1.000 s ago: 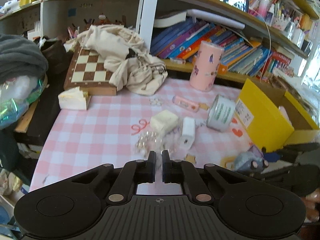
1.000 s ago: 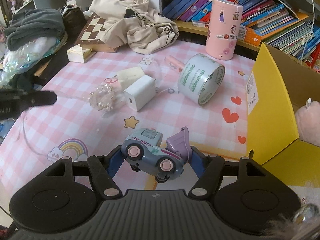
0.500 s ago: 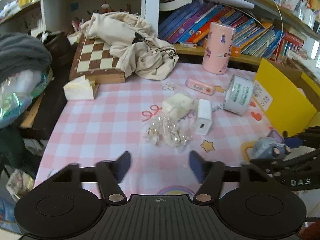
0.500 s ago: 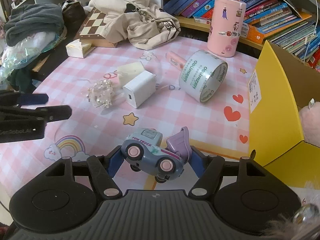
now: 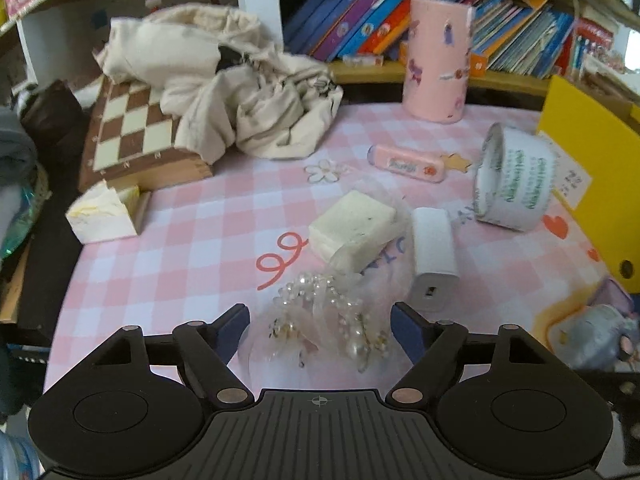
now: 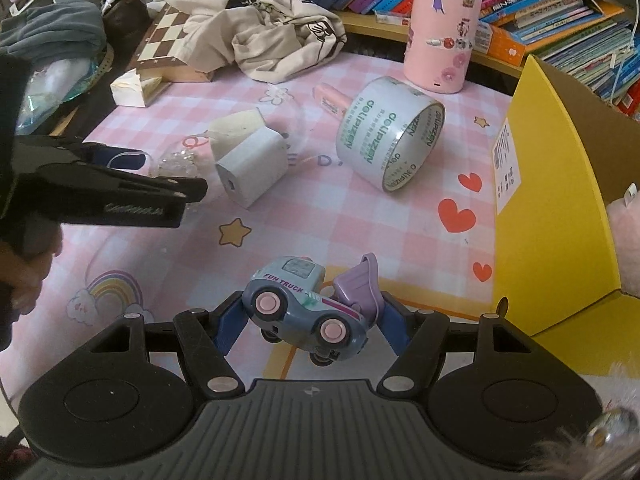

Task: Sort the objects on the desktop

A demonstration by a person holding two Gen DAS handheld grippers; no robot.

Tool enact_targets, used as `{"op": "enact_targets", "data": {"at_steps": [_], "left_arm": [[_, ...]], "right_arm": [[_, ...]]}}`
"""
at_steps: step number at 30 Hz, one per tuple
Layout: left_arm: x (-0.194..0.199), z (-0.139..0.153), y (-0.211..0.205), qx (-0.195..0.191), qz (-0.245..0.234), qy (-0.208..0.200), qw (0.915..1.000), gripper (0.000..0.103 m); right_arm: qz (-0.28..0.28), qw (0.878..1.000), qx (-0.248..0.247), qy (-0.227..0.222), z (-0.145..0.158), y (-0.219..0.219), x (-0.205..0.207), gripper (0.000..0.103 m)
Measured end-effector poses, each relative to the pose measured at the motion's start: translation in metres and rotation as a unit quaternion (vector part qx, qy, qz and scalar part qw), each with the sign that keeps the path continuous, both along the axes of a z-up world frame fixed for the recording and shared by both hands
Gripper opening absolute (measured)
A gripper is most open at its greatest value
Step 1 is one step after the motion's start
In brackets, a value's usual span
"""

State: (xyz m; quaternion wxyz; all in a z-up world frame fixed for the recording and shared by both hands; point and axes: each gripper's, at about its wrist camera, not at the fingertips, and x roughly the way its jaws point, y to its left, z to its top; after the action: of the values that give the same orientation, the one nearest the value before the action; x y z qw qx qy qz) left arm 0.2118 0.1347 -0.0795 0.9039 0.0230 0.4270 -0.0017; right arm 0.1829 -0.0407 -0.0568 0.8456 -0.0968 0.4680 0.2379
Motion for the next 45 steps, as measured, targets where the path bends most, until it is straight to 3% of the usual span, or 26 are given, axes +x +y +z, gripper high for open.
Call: {"op": "enact_targets", "data": {"at_steps": [5, 7, 11, 17, 26, 38, 45], "left_arm": [[0.004, -0.008, 0.006, -0.014, 0.006, 0.012, 0.9998, 0.074], [0.000, -0.007, 0.008, -0.017, 0.011, 0.005, 0.9998, 0.050], [-0.009, -0.004, 0.016, -0.027, 0.021, 0.000, 0.9994, 0.041], [-0.037, 0.007, 0.040, -0.047, 0.061, -0.002, 0.9970, 0.040], [-0.092, 0.056, 0.082, -0.056, 0.135, -0.066, 0.9870, 0.040], [-0.147, 0.089, 0.083, -0.069, 0.136, -0.108, 0.9823, 0.041], [-0.182, 0.132, 0.098, -0.042, 0.163, -0.184, 0.9685, 0.041]], "right_arm": [[-0.001, 1.000, 0.001, 0.006, -0.003, 0.000, 0.007, 0.067], [0.003, 1.000, 0.000, 0.009, -0.005, 0.001, 0.008, 0.067], [0.014, 1.000, 0.001, 0.007, -0.004, 0.005, 0.006, 0.067], [0.020, 1.000, 0.006, -0.001, 0.002, 0.007, -0.002, 0.067], [0.026, 0.999, 0.023, -0.016, 0.015, 0.009, -0.024, 0.067], [0.018, 0.998, 0.045, -0.027, 0.031, 0.005, -0.062, 0.067], [0.009, 0.999, 0.049, -0.019, 0.029, 0.002, -0.078, 0.067]]}}
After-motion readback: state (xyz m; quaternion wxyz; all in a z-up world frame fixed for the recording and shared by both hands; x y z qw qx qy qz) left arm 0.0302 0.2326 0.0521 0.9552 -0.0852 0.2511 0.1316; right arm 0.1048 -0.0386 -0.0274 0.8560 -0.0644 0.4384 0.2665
